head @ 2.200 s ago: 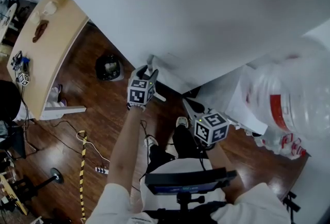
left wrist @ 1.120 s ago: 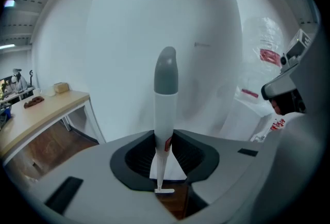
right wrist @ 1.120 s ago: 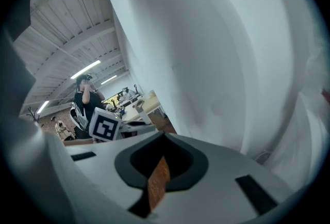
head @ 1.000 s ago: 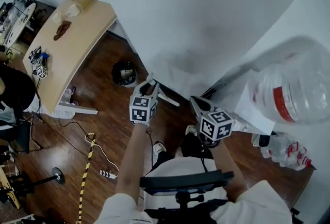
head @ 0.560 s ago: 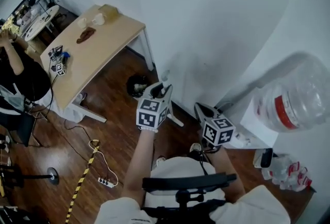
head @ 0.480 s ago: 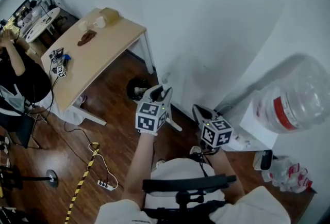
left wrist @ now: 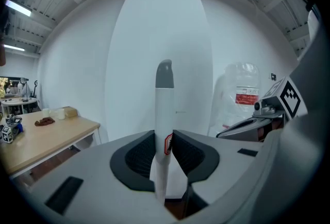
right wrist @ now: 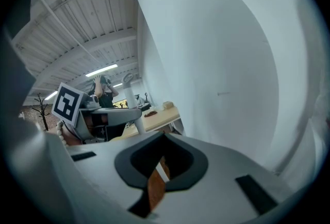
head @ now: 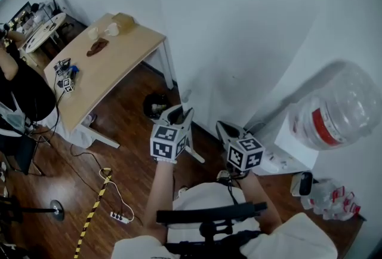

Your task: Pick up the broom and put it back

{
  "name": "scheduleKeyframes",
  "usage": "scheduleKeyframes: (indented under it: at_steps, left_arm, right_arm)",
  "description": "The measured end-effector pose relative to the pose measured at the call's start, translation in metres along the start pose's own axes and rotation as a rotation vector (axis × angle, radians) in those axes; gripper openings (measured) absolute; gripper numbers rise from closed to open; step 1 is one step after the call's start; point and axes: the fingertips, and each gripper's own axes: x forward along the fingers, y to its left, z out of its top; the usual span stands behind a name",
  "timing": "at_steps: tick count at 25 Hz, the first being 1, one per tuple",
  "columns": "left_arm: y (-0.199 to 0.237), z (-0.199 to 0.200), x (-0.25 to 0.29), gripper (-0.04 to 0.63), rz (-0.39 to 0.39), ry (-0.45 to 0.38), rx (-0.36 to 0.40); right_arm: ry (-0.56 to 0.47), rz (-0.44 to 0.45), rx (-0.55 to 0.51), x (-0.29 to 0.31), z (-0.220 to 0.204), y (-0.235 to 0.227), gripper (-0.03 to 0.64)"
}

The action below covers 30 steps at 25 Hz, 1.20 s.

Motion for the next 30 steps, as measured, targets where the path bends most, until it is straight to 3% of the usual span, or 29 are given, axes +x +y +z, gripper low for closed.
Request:
scheduleKeyframes:
  at_steps: [12,20,30]
  left_arm:
    - [-0.004,-0.005,0.005,0.104,-0.025,0.007,-0.020]
    - [-0.004,-0.014,0.036,0.104,-0.033,0.029,-0.009]
    - [0.006,-0.072,0.097,0.104,-0.082,0.147,0.008]
  right_arm:
    - [0.008,-0.014,0.009,0.000,-0.003,-0.005,0.017]
    - [0.027,-0.062,0.052,-0.004,-0.010,-0.040,0.017]
    - [0.080,-0.123,0.147,-0.006,-0.044,-0.097,0.017]
